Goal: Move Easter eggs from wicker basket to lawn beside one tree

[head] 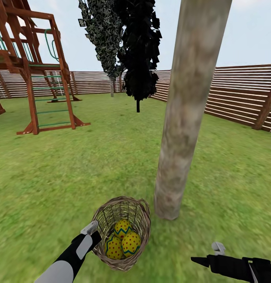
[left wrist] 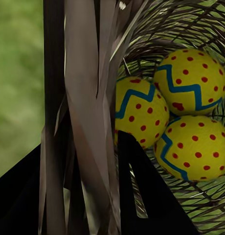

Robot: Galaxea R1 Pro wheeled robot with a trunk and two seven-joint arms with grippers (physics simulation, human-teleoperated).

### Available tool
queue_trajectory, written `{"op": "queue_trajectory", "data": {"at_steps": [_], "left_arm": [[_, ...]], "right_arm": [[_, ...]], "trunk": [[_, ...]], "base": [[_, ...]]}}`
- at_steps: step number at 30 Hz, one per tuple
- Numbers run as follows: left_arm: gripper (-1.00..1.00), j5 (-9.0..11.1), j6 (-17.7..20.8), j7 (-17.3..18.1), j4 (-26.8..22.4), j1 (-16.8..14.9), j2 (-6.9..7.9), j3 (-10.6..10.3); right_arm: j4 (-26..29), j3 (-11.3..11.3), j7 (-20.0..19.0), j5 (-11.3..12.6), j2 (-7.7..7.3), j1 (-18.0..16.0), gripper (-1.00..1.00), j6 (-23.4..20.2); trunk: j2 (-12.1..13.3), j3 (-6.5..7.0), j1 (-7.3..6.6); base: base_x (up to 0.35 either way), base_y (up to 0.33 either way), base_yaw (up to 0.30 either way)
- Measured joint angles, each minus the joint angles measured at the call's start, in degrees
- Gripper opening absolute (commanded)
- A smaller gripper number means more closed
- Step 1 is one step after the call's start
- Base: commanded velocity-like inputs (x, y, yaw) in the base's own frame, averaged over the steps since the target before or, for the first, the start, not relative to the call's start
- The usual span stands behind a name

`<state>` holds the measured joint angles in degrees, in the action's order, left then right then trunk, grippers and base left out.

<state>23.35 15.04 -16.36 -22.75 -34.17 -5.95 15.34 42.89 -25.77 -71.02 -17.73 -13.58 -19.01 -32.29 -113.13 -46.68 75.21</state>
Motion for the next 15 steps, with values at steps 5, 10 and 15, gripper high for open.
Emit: {"op": "queue_trajectory", "data": {"at_steps": [5,10,15], "left_arm": [[-1.00,0.1,0.0,0.0,0.0,0.0,0.05,0.0],[-1.00,0.0,0.0,0.0,0.0,0.0,0.05,0.0],[-1.00,0.2,-0.1,0.0,0.0,0.0,0.06,0.0]], "right_arm": [[0.1,0.0,0.1,0.0,0.00,0.0,1.00,0.0],[0.1,0.0,0.0,0.0,0.00,0.0,1.00,0.0],[0.1,0.0,0.1,0.0,0.00,0.0,1.00,0.1]], "trunk": [[-2.0,-0.90,1.10],[-4.0,-1.80,2.20],[-6.0,-2.69,3.30]], "base": [[0.000,0.000,0.000],[0.000,0.000,0.000],[0.000,0.000,0.000]]}}
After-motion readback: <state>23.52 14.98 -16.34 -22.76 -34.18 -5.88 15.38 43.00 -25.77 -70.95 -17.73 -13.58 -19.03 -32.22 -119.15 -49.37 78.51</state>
